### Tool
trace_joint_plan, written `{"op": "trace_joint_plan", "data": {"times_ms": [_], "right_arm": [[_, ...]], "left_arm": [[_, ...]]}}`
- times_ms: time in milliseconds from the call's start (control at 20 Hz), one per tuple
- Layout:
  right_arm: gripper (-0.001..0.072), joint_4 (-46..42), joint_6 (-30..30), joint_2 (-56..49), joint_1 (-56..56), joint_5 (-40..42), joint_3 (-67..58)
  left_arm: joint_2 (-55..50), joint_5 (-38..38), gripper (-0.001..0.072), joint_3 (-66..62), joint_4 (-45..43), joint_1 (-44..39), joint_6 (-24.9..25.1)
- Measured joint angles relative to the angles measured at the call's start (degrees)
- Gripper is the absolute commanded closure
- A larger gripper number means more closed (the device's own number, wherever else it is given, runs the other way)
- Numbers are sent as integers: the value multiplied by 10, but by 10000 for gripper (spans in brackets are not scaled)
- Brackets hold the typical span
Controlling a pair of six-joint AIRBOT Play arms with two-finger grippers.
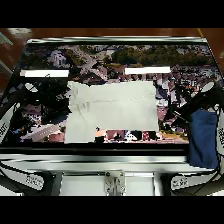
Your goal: Fold the shirts.
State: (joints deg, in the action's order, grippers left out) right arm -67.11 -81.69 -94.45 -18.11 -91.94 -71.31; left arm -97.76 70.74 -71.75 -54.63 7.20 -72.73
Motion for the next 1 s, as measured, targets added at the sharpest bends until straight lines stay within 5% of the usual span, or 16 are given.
{"op": "trace_joint_plan", "data": {"times_ms": [450, 600, 800, 1000], "right_arm": [[113, 36, -17, 1, 50, 134, 119], [648, 60, -20, 1, 76, 197, 134], [647, 99, -1, 10, 103, 265, 123], [646, 141, 71, 94, 111, 249, 38]], "left_arm": [[54, 43, 678, 0, 0, 0, 22], [74, 46, 679, 0, 0, 0, 27], [126, 29, 679, -2, 0, 0, 30], [233, -12, 679, -50, 0, 0, 31]]}}
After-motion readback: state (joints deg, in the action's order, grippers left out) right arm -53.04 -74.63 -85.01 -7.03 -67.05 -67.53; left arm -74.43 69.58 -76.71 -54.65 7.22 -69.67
